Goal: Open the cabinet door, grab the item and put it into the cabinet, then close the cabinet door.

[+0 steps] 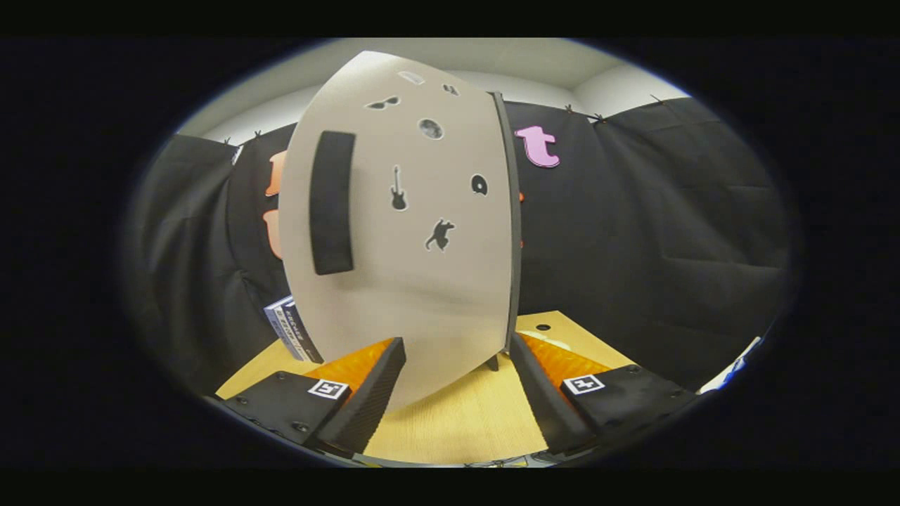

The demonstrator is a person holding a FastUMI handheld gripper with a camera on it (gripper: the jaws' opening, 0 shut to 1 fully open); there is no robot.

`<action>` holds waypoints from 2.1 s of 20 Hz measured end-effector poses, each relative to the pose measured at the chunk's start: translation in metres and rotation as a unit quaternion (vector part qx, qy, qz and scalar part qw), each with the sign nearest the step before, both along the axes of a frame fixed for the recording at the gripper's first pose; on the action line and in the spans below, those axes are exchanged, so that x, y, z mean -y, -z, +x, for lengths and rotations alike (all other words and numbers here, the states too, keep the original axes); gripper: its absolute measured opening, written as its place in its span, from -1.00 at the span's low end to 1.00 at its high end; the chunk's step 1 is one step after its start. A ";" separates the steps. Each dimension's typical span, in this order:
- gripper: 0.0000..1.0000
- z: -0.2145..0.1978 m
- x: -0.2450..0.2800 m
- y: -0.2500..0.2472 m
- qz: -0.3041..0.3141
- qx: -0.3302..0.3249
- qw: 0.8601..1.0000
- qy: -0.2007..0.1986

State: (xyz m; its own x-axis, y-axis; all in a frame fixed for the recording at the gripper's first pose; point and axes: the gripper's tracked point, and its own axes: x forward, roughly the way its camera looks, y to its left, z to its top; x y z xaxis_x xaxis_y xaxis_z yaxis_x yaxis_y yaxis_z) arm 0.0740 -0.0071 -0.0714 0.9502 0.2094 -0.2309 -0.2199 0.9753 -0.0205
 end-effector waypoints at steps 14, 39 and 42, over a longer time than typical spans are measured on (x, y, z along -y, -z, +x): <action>0.92 -0.006 0.036 -0.017 0.001 -0.002 1.000 -0.003; 0.92 -0.035 0.086 -0.091 0.006 0.046 0.999 -0.011; 0.91 -0.040 0.098 -0.091 0.009 0.046 0.999 -0.004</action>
State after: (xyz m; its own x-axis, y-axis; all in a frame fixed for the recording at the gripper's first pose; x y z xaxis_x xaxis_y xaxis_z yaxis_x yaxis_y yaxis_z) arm 0.0336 -0.1053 0.0199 0.9655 0.2206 -0.1385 -0.2258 0.9739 -0.0227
